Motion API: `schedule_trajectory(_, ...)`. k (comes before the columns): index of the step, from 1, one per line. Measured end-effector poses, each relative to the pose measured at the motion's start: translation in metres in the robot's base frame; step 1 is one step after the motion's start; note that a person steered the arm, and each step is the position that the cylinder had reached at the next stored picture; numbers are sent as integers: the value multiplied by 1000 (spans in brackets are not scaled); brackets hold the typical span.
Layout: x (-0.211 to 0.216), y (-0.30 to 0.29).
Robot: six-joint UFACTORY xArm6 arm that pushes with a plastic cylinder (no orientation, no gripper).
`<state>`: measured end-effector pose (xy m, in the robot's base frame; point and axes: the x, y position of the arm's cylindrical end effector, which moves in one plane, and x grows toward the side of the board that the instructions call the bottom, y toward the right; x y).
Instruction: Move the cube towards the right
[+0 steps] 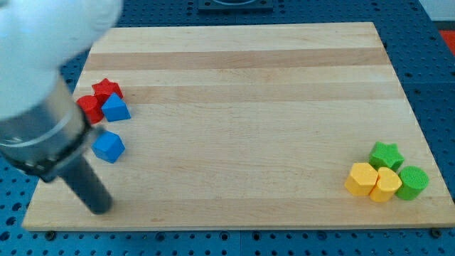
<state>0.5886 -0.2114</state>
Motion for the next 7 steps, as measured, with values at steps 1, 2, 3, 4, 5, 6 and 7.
schedule_trajectory(1, -45, -40)
schedule_trajectory(2, -75, -55)
schedule_trajectory(3, -99, -55)
schedule_trajectory(4, -99, -40)
schedule_trajectory(5, -96, -24)
schedule_trajectory(6, -82, -15)
schedule_trajectory(7, -67, -6)
